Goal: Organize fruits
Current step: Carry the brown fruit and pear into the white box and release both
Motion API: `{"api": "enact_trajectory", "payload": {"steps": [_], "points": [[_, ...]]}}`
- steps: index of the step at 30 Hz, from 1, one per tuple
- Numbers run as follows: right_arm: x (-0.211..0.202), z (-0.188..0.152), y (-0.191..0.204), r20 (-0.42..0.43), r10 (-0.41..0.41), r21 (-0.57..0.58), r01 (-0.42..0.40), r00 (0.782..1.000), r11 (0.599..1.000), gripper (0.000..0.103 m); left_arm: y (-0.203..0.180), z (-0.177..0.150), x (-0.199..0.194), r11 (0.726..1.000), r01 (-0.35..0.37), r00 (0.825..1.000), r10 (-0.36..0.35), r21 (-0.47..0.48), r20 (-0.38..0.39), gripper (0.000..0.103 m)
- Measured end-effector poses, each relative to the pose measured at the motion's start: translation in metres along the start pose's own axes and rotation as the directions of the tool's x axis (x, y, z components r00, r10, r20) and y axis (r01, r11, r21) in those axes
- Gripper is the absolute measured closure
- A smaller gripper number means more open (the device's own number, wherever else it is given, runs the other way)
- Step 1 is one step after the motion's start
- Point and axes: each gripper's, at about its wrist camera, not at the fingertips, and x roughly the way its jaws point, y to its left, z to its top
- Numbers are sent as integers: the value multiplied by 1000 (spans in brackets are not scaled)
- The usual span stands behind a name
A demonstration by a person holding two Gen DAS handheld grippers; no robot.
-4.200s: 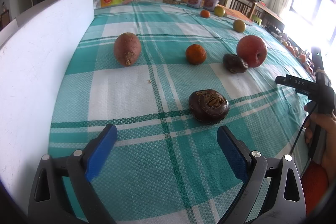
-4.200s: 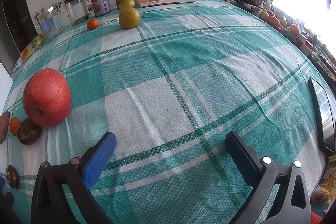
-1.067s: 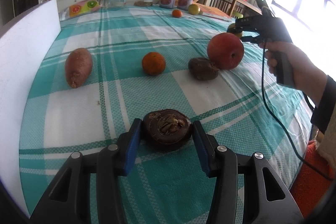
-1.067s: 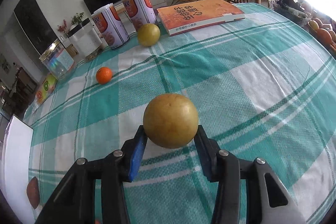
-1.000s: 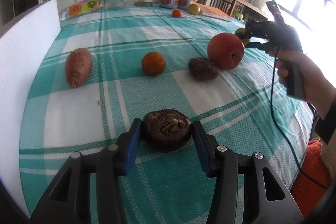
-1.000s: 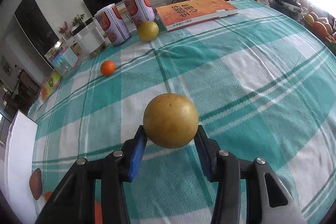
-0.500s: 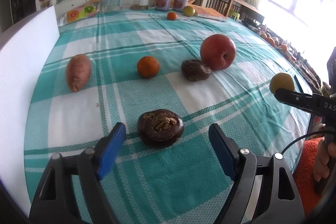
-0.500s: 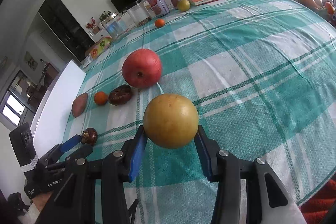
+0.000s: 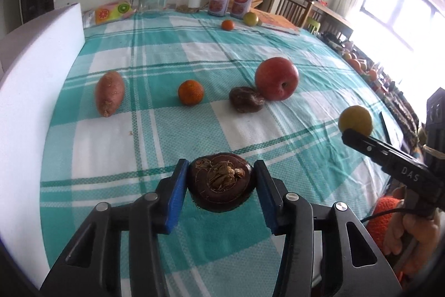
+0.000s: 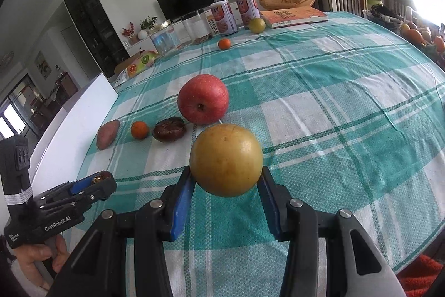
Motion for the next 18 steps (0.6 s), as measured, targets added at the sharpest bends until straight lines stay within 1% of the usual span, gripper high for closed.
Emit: {"api": "enact_trajectory", "payload": {"steps": [1, 3, 4, 6, 8, 10, 11, 12, 13, 14, 16, 18], "points": [[-3, 0, 5, 5, 15, -8, -15, 1000, 1000, 57, 3, 1, -14, 1000, 14, 1000, -14, -17, 2, 54], [-7, 1, 19, 0, 81, 7, -81, 997, 997, 57, 12, 3, -43, 997, 39, 999, -38, -64, 9, 54], [-7, 2, 31, -10, 116, 4, -116, 993, 993, 57, 19, 4, -59, 995, 50, 999, -48, -92, 16, 54], [-10, 5, 64, -29, 179, -43, -180, 983, 983, 57, 36, 7, -92, 989, 54, 998, -48, -139, 45, 54], [-14, 11, 105, -44, 257, -106, -260, 965, 960, 57, 57, 10, -122, 984, 23, 996, -8, -174, 87, 54], [-15, 19, 151, -75, 350, -161, -357, 934, 920, 57, 84, 14, -147, 975, -52, 990, 79, -215, 120, 54], [-15, 21, 175, -96, 390, -189, -402, 916, 896, 57, 100, 14, -156, 966, -94, 983, 128, -240, 130, 54], [-13, 24, 199, -122, 429, -211, -446, 895, 870, 57, 117, 13, -164, 954, -138, 974, 180, -267, 140, 54], [-10, 26, 223, -151, 462, -233, -486, 874, 842, 57, 135, 12, -168, 935, -190, 961, 239, -298, 137, 54], [-5, 25, 247, -182, 485, -259, -518, 855, 816, 57, 154, 9, -172, 910, -243, 947, 298, -337, 121, 54], [6, 20, 294, -260, 501, -312, -562, 826, 766, 57, 190, 0, -178, 857, -313, 920, 380, -408, 93, 54], [21, 8, 336, -348, 495, -352, -600, 797, 719, 57, 219, -12, -180, 807, -372, 897, 440, -459, 47, 54]]}}
